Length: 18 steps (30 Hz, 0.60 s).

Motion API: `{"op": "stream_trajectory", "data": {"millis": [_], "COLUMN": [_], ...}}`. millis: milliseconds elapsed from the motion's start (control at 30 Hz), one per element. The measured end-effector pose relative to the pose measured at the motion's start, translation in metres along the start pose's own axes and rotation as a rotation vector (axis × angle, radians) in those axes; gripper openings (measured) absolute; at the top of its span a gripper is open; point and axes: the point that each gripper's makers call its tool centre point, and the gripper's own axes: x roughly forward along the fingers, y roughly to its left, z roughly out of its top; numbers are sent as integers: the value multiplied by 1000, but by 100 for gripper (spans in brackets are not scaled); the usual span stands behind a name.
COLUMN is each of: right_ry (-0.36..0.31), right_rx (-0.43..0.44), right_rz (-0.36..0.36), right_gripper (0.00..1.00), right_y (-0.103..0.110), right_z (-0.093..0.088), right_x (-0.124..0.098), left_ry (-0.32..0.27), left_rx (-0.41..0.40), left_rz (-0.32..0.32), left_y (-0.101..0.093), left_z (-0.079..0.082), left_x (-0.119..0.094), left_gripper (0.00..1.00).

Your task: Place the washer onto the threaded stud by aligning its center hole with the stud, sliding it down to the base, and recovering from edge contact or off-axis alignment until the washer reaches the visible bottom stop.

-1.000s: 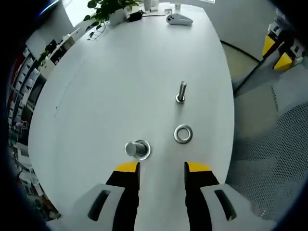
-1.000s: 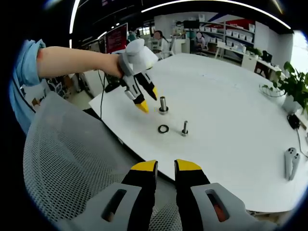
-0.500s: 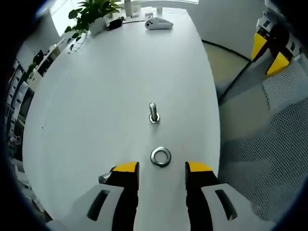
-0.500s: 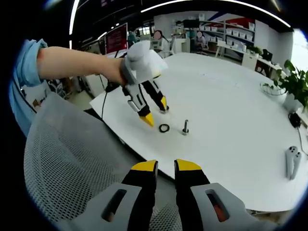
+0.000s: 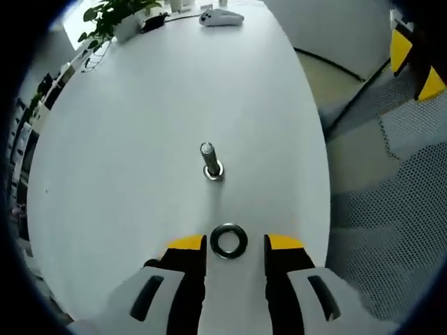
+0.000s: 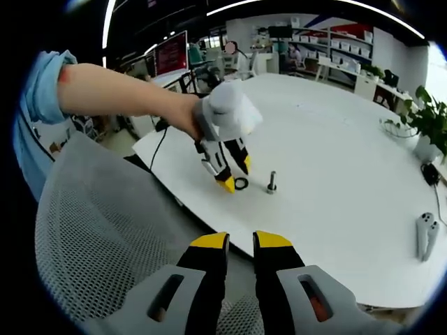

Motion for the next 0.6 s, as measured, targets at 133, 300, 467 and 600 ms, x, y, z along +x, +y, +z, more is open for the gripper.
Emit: {"op": "stream_trajectory", "data": {"millis": [133, 300, 467, 600], "right_ry": [-3, -6, -11, 10], "right_rx": [2, 7, 9, -11], "right_rz": [0, 2, 4, -5], "right_gripper": [16, 16, 16, 16], "right_y": [0, 0, 0, -1], "right_z": [0, 1, 1, -1], "right_x": [0, 0, 0, 1], "left_ry": [21, 17, 38, 40], "left_rx": [6, 0, 58, 93], "left_rz": [-2, -2, 16, 20], "left_y": [2, 7, 5, 2], "left_z": [-4, -1, -5, -5], "left_x": [6, 7, 6, 6], "left_gripper": [31, 29, 30, 27]}}
